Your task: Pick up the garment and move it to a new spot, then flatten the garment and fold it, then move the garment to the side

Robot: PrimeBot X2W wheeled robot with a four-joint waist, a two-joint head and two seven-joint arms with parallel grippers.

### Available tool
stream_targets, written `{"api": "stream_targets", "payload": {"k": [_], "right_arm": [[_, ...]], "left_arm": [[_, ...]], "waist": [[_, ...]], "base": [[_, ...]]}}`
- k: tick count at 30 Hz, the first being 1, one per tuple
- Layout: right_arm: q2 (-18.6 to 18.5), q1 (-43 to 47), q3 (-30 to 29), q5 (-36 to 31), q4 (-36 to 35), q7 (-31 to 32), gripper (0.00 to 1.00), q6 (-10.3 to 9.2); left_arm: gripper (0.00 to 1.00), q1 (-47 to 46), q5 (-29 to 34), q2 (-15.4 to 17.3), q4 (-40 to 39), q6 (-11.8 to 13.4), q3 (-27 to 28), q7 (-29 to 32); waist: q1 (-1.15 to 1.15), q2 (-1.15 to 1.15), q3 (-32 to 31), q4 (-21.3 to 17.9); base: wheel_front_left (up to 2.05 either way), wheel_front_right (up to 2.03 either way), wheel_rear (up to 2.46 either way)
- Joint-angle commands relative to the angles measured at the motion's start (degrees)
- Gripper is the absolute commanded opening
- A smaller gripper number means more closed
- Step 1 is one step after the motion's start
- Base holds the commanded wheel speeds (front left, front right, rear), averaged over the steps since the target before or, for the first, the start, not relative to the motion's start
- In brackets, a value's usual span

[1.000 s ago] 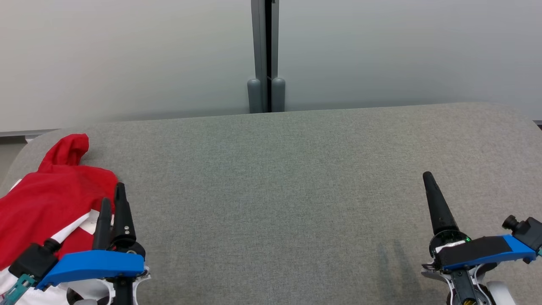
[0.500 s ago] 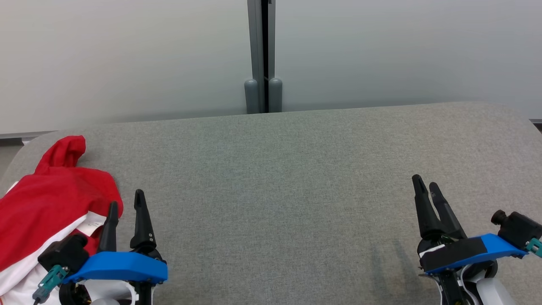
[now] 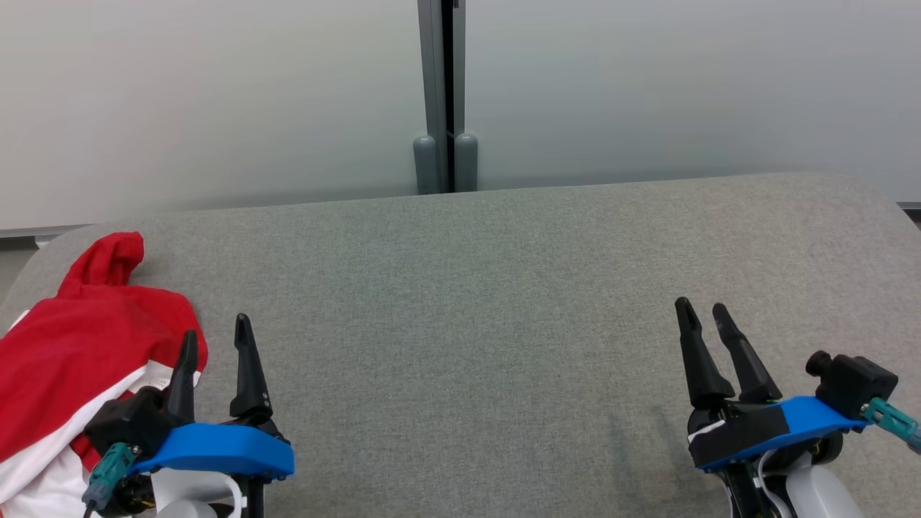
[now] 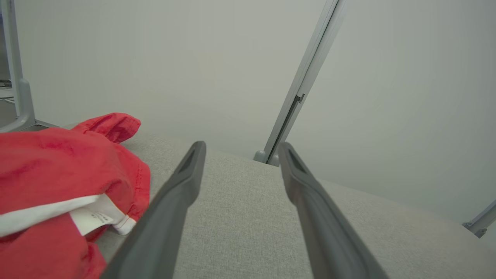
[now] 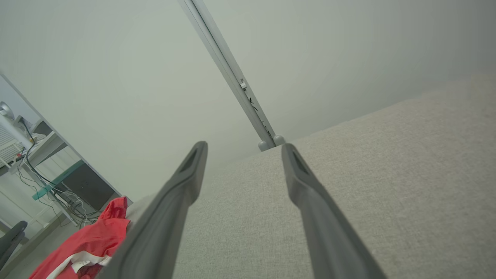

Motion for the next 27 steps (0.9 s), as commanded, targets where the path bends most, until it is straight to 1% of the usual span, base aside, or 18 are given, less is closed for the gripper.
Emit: {"api": "stream_targets", "payload": {"k": [1, 12, 19, 27], "right_arm": [[-0.57, -1.33, 0.35, -1.48, -0.19, -0.59, 1.0, 0.12], [-0.28, -2.19, 0.65, -7.45, 2.84, -2.07, 1.0, 0.12], [-0.12, -2.92, 1.85, -10.79, 4.64, -2.98, 1.0, 0.13], [-0.36, -3.21, 2.53, -14.15, 5.2, -3.96, 1.0, 0.14]], "left_arm": [[1.0, -1.05, 1.57, 0.49, -0.86, 0.46, -0.26, -0.57], [1.0, -0.42, 7.09, 1.42, -0.95, 1.28, -1.45, -2.06], [1.0, 0.03, 9.78, 1.3, -0.88, 1.91, -1.42, -2.96], [1.0, 0.02, 13.22, 1.26, -0.88, 1.87, -1.46, -3.88]], "waist": [[0.0, 0.0, -0.04, -0.01], [0.0, 0.0, -0.18, -0.19], [0.0, 0.0, -0.34, -0.41], [0.0, 0.0, -0.55, -0.58]], "base": [[0.0, 0.0, 0.0], [0.0, 0.0, 0.0], [0.0, 0.0, 0.0], [0.0, 0.0, 0.0]]}}
